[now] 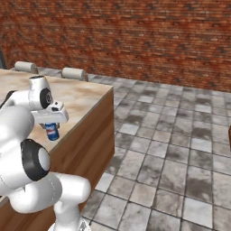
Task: Four empty soda cans are scattered around the kitchen. Gather all the cans and cluster them next to the stove for recycling.
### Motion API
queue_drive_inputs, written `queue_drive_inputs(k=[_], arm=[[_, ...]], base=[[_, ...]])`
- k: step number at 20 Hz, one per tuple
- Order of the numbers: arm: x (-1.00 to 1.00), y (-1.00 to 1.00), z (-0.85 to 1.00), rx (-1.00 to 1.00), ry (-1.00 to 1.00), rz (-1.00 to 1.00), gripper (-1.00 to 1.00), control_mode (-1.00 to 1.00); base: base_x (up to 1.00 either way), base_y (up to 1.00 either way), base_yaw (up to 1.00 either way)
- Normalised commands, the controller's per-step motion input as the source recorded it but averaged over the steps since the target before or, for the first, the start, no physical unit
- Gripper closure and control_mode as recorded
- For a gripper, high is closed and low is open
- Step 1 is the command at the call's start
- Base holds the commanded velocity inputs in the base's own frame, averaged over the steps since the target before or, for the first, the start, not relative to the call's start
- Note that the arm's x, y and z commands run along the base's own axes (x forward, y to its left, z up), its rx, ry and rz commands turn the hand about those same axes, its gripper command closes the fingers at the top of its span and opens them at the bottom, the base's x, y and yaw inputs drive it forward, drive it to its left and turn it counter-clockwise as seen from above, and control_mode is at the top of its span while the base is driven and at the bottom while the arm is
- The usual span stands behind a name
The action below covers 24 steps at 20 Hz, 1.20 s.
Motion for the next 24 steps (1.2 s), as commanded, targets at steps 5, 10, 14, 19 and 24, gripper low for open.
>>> queue_drive_inputs(k=[5, 10, 14, 19, 24], arm=[[0.0, -0.45, 0.24, 0.0, 0.0, -0.19, 1.0, -1.0], [-0.02, -0.43, 0.2, 0.0, 0.0, -0.19, 1.0, -1.0], [-0.07, -0.43, 0.17, 0.0, 0.0, -0.18, 1.0, -1.0], [-0.09, -0.49, 0.15, 0.0, 0.0, -0.17, 1.0, -1.0], [-0.12, -0.48, 0.09, 0.0, 0.02, -0.14, 1.0, -1.0]], base=[[0.0, 0.0, 0.0], [0.0, 0.0, 0.0], [0.0, 0.0, 0.0], [0.0, 0.0, 0.0], [0.0, 0.0, 0.0]])
